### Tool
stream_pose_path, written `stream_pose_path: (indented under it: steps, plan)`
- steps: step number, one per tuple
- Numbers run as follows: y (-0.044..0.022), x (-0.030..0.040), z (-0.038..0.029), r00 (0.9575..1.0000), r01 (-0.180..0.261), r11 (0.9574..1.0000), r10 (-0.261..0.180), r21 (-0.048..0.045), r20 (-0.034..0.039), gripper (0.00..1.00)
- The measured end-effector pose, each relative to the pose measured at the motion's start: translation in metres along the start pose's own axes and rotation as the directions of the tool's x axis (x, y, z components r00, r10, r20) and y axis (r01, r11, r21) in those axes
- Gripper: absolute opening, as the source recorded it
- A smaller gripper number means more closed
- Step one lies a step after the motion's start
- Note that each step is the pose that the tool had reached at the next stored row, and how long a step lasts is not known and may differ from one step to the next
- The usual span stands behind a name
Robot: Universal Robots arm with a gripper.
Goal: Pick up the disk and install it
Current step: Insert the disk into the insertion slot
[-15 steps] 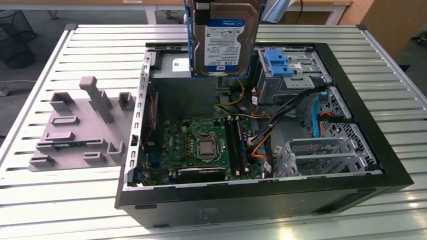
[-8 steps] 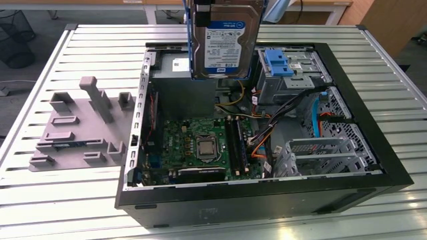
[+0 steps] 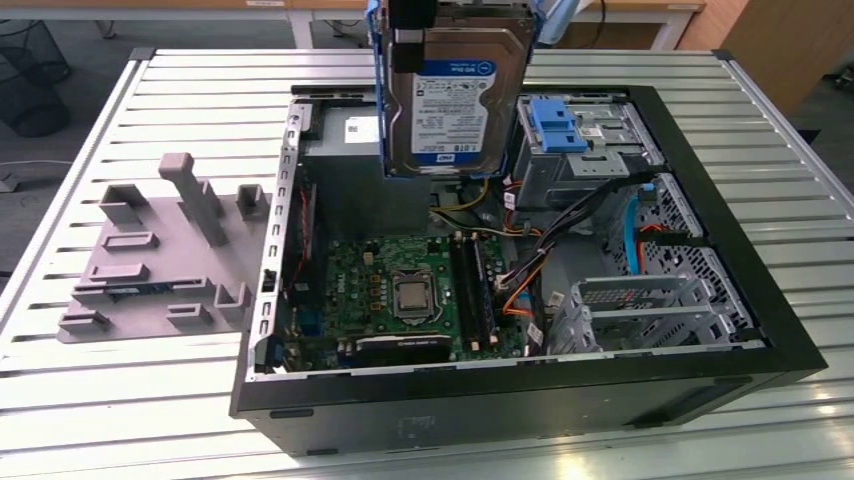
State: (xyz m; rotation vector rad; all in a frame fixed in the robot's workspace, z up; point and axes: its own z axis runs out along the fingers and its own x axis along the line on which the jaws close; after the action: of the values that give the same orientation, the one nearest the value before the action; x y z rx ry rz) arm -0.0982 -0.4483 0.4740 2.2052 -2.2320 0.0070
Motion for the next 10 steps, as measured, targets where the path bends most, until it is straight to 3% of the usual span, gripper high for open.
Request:
stream_pose_path:
  steps: [4, 10]
  plan:
    - [-0.0001, 0.0153, 0.0019, 1.0, 0.0, 1.0, 0.0, 0.002, 0.0, 0.36]
    - [-0.0002, 0.0243, 0.0032, 1.0, 0.0, 1.0, 0.0, 0.0059, -0.0001, 0.36]
